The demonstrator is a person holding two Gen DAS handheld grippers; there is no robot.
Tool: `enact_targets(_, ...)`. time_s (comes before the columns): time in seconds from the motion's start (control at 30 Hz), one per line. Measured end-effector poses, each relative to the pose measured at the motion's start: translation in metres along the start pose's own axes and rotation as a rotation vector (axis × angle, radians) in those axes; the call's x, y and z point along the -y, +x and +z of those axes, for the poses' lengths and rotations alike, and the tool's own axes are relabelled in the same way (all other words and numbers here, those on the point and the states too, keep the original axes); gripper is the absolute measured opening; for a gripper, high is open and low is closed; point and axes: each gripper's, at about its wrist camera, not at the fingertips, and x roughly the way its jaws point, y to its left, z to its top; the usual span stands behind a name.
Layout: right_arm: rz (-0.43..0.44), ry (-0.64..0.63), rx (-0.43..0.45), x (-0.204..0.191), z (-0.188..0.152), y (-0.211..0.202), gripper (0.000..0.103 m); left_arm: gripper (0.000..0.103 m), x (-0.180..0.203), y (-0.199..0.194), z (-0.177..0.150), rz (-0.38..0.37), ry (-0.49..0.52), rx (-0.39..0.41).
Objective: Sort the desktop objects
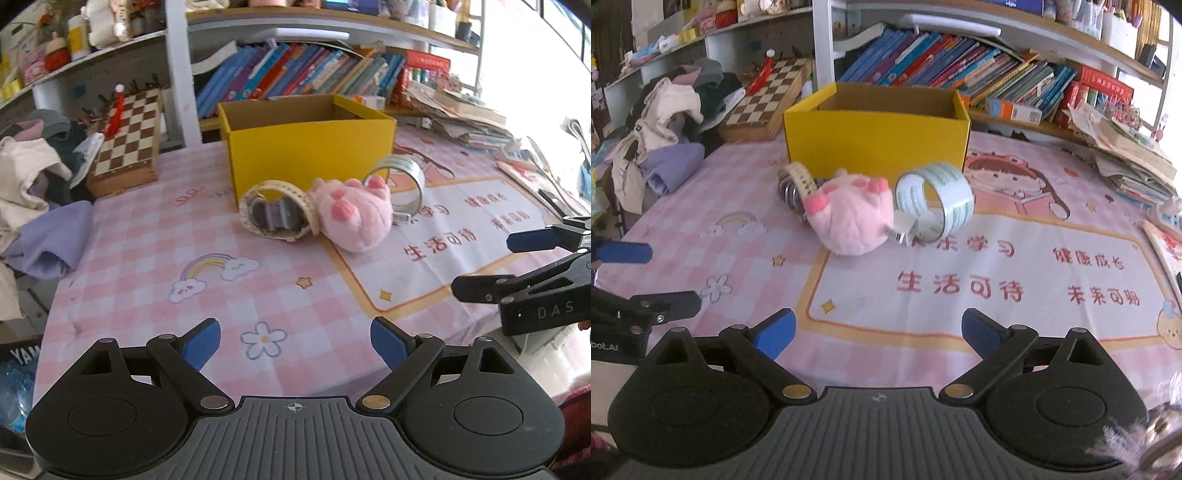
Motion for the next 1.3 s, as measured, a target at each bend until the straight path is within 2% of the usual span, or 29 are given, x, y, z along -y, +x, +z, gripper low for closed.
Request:
enact_targets(0.2,-0.013,0.000,0.002,-0.001,-0.002,-0.002,0.099,0.096,0.002,0.002,0.000,-0.011,0.008,-0.008)
enact_targets(0.77,-0.044,0.018,-0.014,0.005,-0.007,-0.006,0.099,0.097,0.013,0.009,0.002,-0.059,0.052,-0.019)
enact_targets(1.3,-0.026,-0.008,-0.025,0.003,0.004,0.007,0.099,0.097,0.007,0.016,0.007,-0.043,0.023,-0.020)
